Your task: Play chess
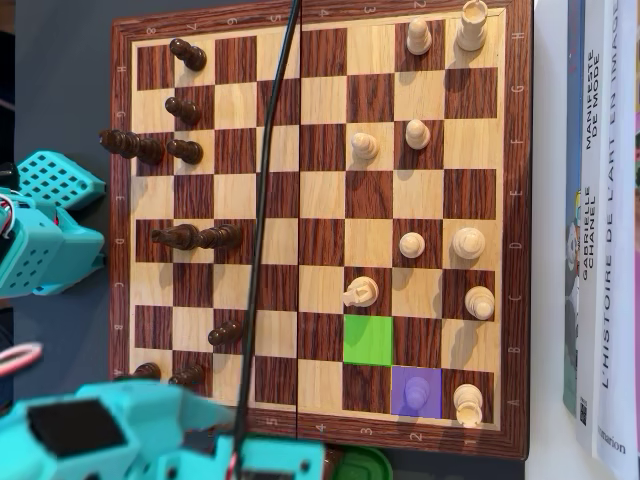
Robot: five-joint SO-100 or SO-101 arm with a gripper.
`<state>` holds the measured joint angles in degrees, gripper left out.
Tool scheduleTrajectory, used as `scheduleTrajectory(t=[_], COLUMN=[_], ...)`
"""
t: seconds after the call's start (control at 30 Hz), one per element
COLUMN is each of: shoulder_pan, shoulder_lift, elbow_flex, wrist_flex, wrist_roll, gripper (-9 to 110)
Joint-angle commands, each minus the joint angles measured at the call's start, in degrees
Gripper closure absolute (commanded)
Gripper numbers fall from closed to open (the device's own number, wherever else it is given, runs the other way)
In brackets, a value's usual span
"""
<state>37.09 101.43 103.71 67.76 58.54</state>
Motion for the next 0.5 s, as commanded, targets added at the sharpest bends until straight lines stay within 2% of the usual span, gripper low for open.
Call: scheduleTrajectory(t=[0.0, 0.47], shoulder_pan=[2.5, 3.8], shoulder_lift=[-0.7, -14.2], elbow_flex=[-1.8, -13.4], wrist_flex=[-2.4, -3.7], wrist_roll=[-1.6, -3.2], gripper=[99, 99])
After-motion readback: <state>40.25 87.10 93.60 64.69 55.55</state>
